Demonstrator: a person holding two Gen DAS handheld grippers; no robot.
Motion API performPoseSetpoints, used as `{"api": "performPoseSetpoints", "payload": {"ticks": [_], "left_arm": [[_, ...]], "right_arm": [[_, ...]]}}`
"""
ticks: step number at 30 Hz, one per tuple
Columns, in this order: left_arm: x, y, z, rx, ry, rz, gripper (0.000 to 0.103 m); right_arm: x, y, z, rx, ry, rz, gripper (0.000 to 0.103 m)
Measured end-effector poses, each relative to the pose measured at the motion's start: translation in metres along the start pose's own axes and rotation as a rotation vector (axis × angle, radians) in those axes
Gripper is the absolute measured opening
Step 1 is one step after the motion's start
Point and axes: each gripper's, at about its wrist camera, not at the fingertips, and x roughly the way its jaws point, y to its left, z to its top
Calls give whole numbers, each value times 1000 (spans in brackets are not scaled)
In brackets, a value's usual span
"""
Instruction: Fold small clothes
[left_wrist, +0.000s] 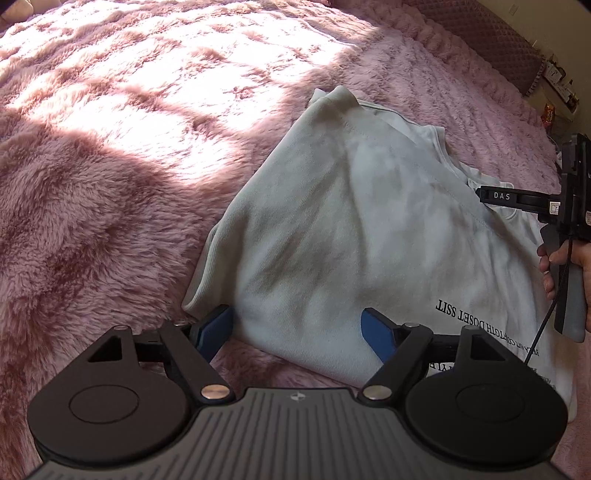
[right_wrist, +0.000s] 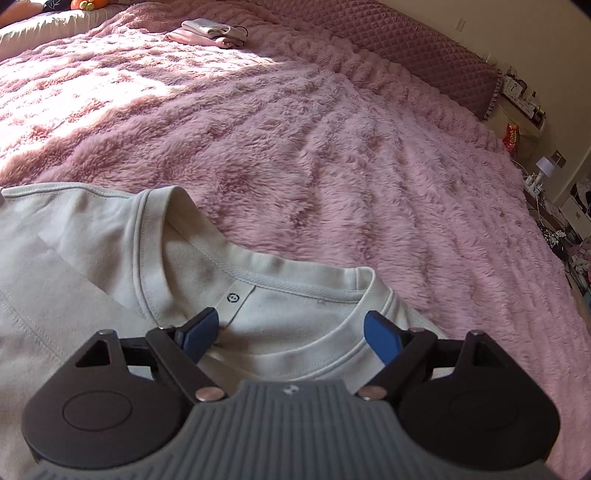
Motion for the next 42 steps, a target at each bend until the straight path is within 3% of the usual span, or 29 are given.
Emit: {"api": "performPoseSetpoints", "payload": {"ticks": [6, 12, 18, 25, 33, 37, 40, 42], "left_arm": [[-22, 11, -11, -99, 12, -31, 91], [-45, 10, -28, -89, 24, -44, 91], [-64, 8, -44, -88, 14, -59, 91], [-76, -4, -50, -57, 0, -88, 91], [-79, -5, -55, -51, 6, -91, 91], [-80, 4, -47, -44, -25, -156, 91], [-83, 23, -34, -49, -122, -227, 89], [-79, 41, -20, -85, -166, -228, 89]], "right_arm": [[-61, 16, -51, -117, -20, 18, 82], [-120, 37, -109, -217, -22, 33, 82], [-173, 47, -149, -210, -35, 59, 82], [-189, 59, -180, -226, 18, 97, 82], [-183, 57, -185, -182, 31, 101, 82], [-187, 55, -181, -163, 29, 90, 81], [-214, 62, -175, -140, -75, 73, 81], [-234, 81, -173, -191, -154, 94, 81]]}}
